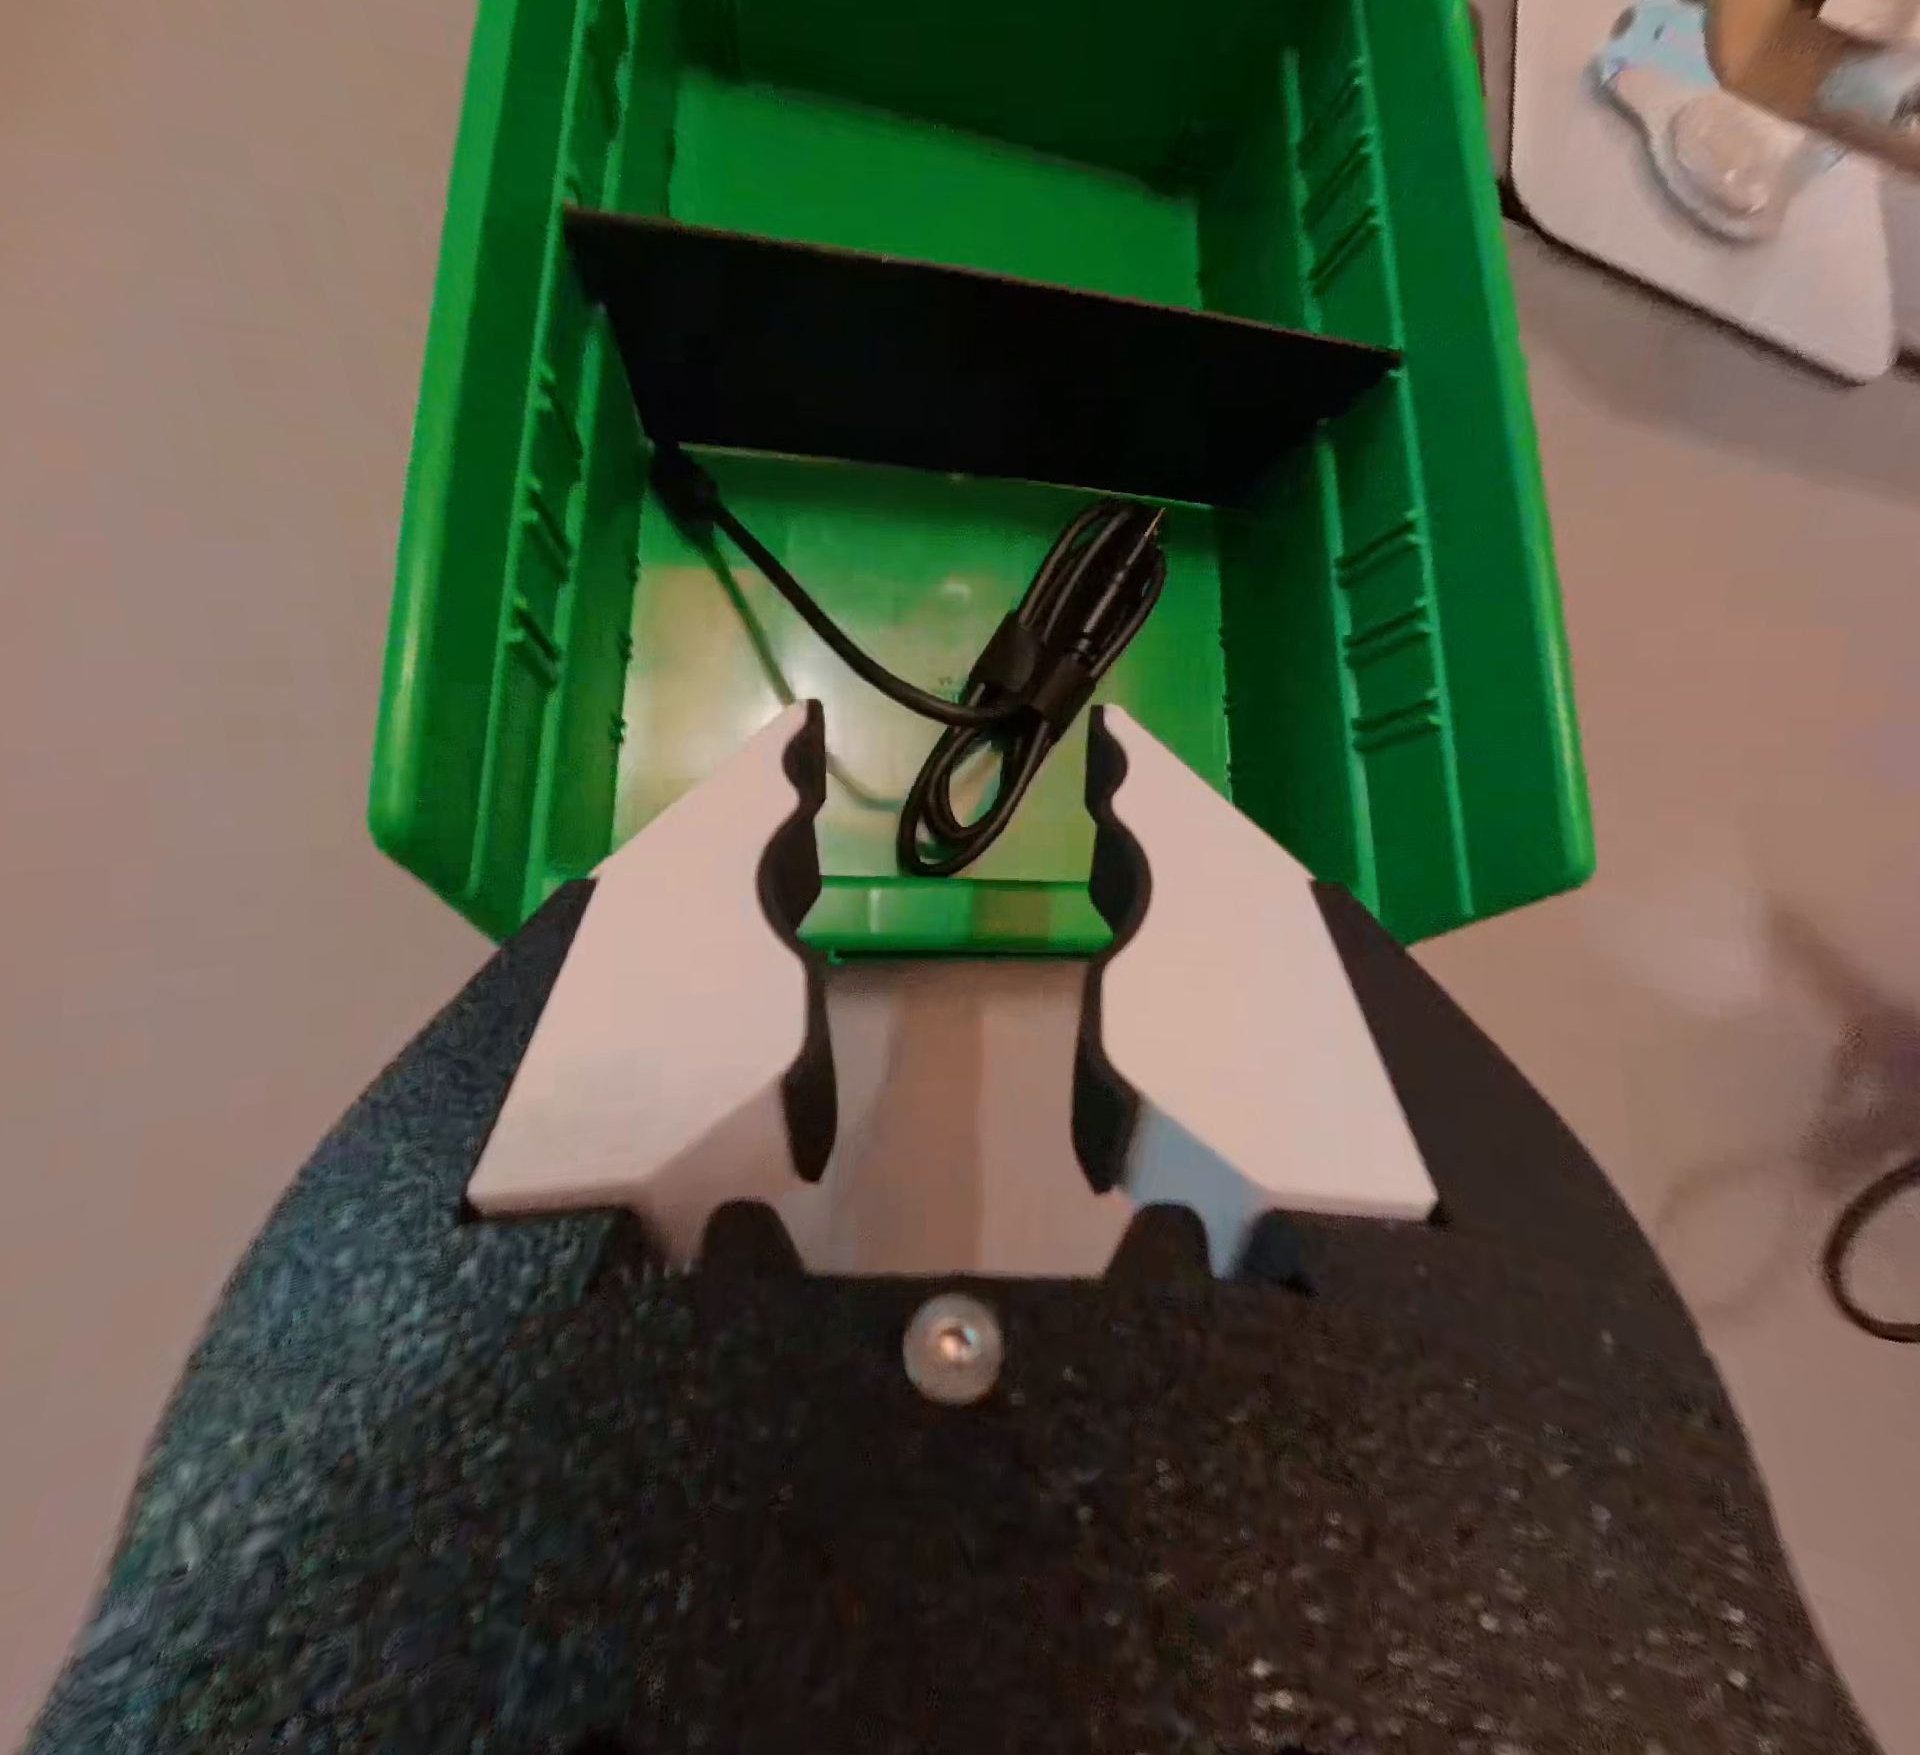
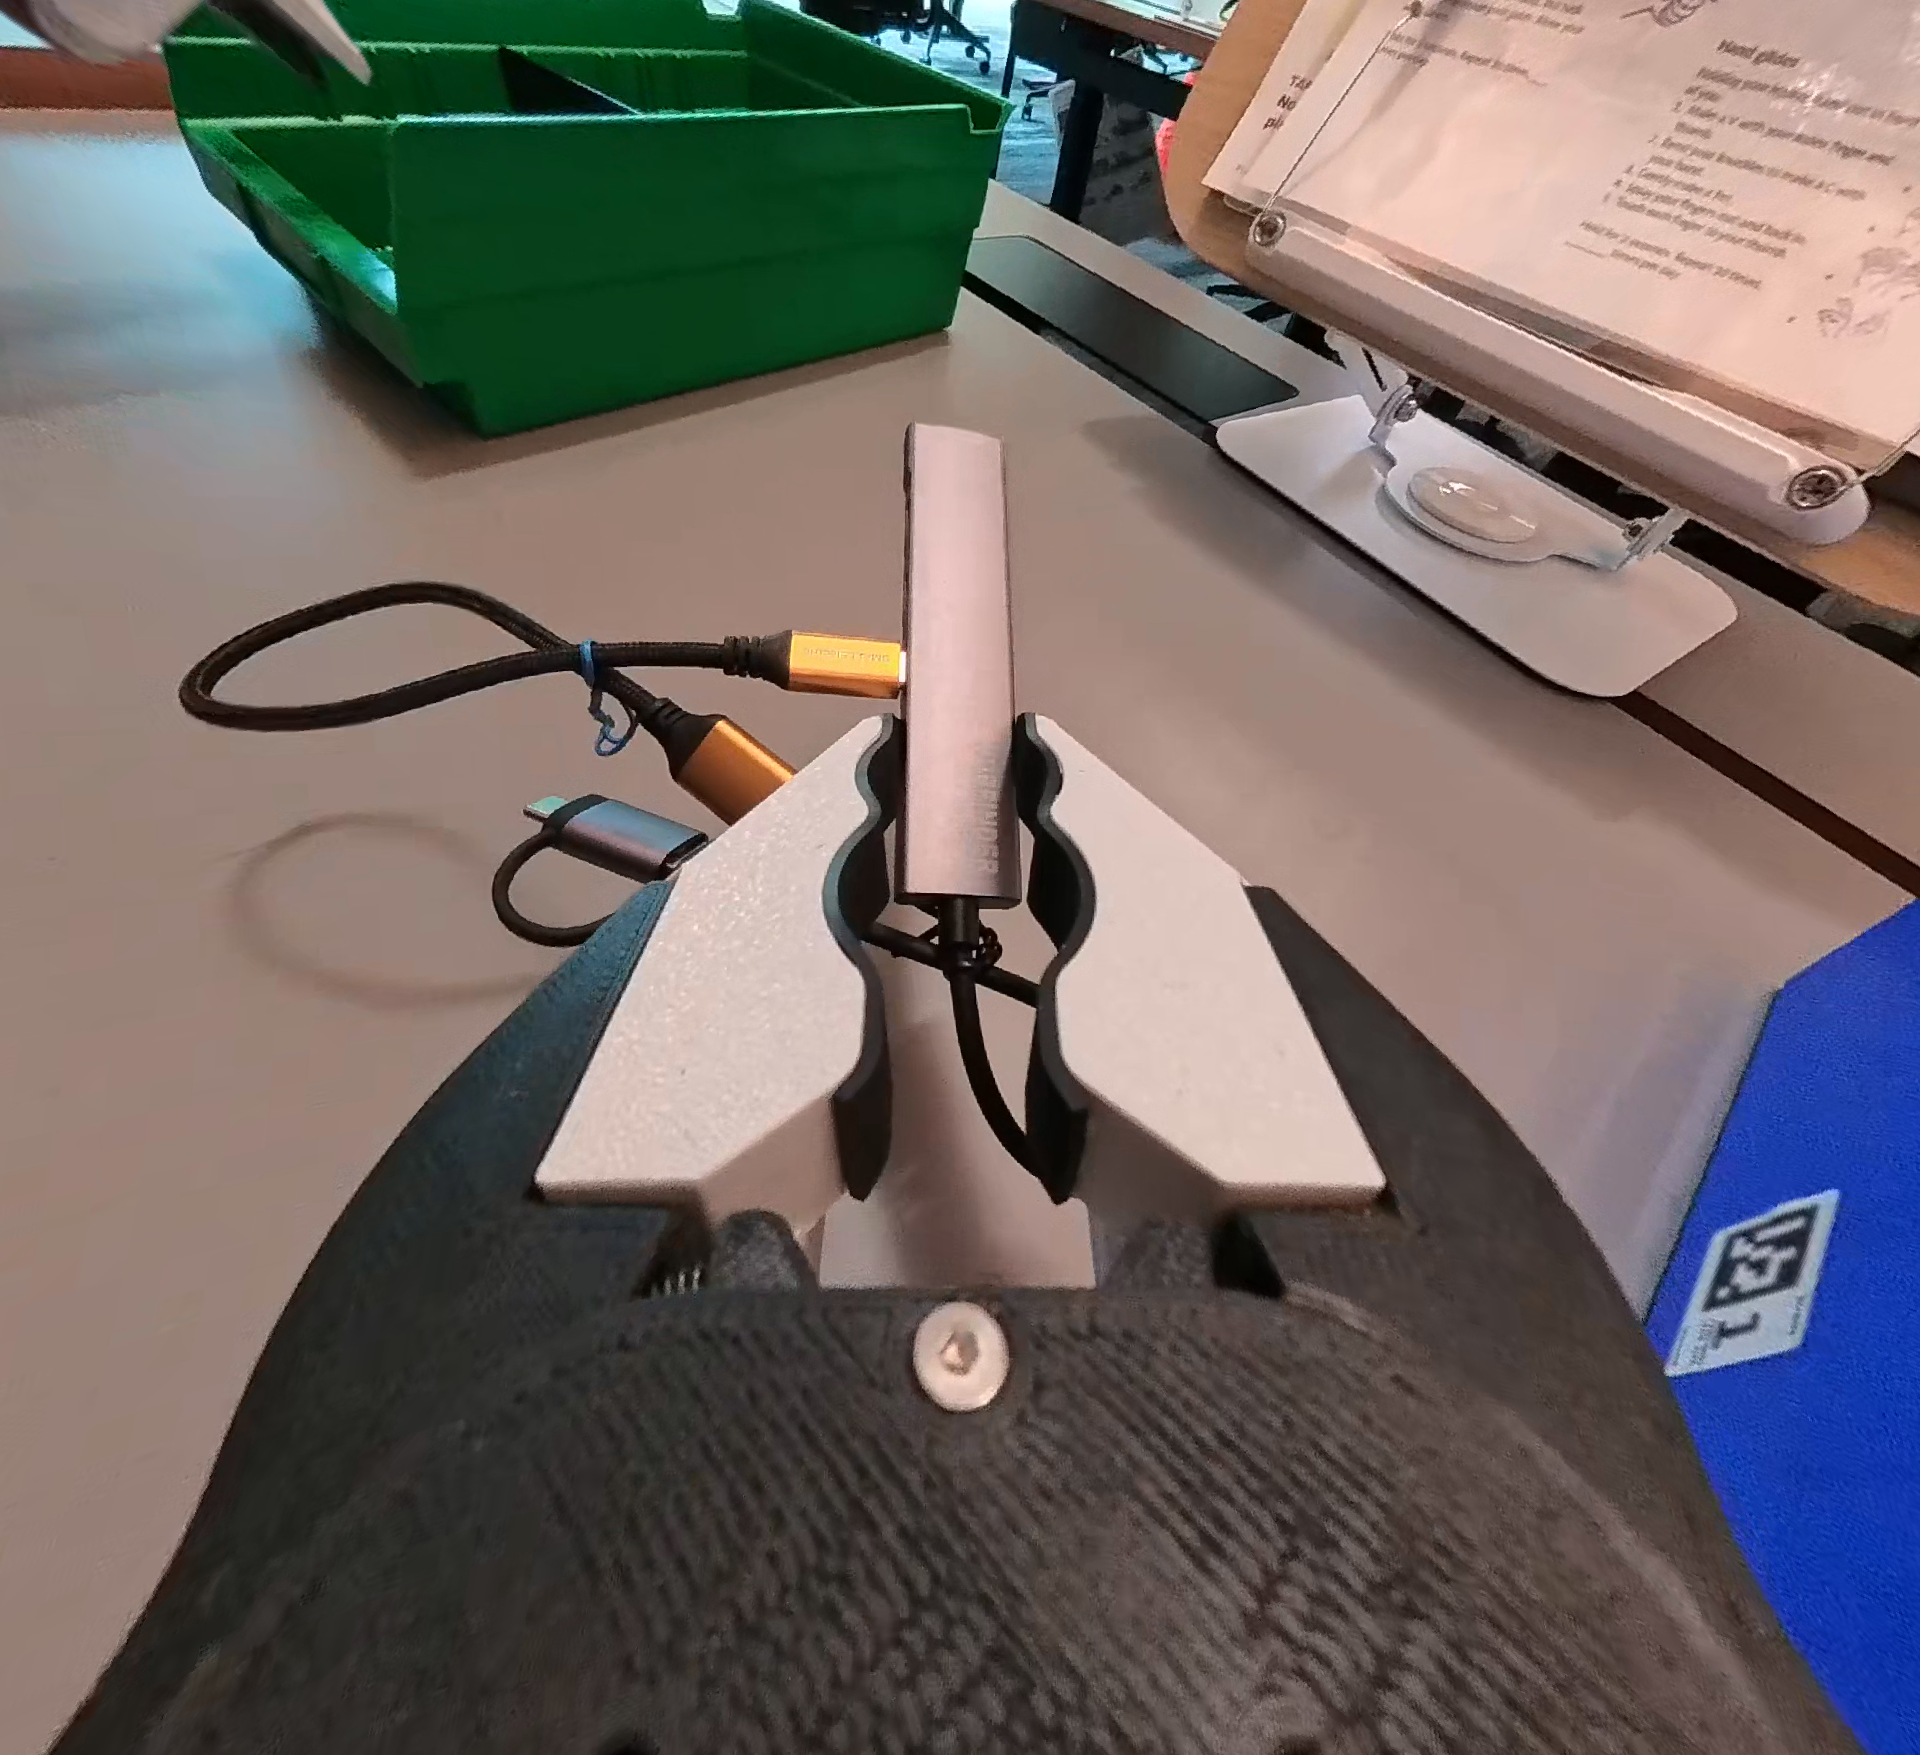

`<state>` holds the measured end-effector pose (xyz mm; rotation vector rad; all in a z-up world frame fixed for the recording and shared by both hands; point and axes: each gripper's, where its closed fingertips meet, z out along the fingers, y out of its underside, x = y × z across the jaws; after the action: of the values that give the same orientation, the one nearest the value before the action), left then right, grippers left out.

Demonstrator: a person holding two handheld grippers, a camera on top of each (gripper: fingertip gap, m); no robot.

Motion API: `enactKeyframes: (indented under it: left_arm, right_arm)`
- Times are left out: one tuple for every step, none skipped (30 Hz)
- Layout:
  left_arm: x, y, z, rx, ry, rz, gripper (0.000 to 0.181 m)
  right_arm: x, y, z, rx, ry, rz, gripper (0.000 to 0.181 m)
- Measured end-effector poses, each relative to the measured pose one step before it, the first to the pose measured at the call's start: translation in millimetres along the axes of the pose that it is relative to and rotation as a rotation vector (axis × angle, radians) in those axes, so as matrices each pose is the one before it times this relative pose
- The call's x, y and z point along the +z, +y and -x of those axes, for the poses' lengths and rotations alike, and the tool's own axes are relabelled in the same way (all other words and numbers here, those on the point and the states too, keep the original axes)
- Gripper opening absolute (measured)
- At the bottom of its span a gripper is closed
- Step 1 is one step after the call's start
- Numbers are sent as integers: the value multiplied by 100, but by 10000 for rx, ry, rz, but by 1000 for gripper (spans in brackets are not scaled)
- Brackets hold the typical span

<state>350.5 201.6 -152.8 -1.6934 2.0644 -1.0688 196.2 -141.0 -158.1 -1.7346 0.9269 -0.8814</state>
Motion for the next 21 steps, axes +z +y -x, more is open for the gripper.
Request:
enactKeyframes:
  left_arm:
    - [504,249,440,-452,270,180,48]
    - [463,204,420,-256,83,168,48]
    - [455,112,192,-97,68,115,48]
    - [433,73,104,-27,9,131,48]
    - [463,87,-16,67,-5,158,47]
    - [555,191,-235,179,81,220,45]
    - [605,363,-161,191,35,327,41]
    - [498,296,-113,132,4,301,37]
    - [54,-341,-255,132,51,-125,34]
    - [-268,-760,-485,166,169,-460,24]
    - [-444,-750,-512,191,124,-491,10]
    - [-576,-783,-348,369,-69,-512,6]
    - [-740,-957,-658,727,23,-625,3]
    - [-870,-1030,-662,867,-63,-647,1]
    - [-1006,-1062,-448,885,-255,-579,2]
    - [-1077,-1196,-487,979,-176,-551,1]
    - [-1085,-1348,-480,800,-108,-503,1]
    - [-1071,-1358,-335,496,-127,-383,1]
    - [-1011,-1270,-530,431,73,-259,1]
    - [-934,-1145,-805,424,268,-155,1]
    - [-823,-946,-953,336,351,-50,1]
  right_arm:
    - [40,42,39,-10,-15,5,20]
    - [45,48,81,2,-47,19,20]
    - [38,42,90,-1,-36,15,20]
    - [44,47,100,-20,-29,17,20]
    - [43,44,105,-38,-31,26,20]
    - [50,68,93,-36,-18,40,20]
    - [53,87,76,-44,-18,46,20]
    - [43,79,73,-39,-22,36,20]
    - [22,55,42,-19,-9,14,20]
    - [3,42,-8,-10,9,2,20]
    - [-16,16,-35,-4,9,-3,20]
    - [-31,0,-65,10,21,-15,20]
    - [-35,-24,-113,17,39,-32,20]
    - [-33,-19,-99,31,22,-21,20]
    - [-36,-52,-90,31,23,-30,20]
    - [-43,-84,-93,25,32,-57,20]
    - [-38,-90,-50,37,9,-51,20]
    - [-34,-78,5,66,-35,-42,20]
    - [-38,-104,18,97,-44,-68,20]
    - [-58,-140,11,104,-39,-92,20]
    - [-71,-157,30,94,-54,-81,20]
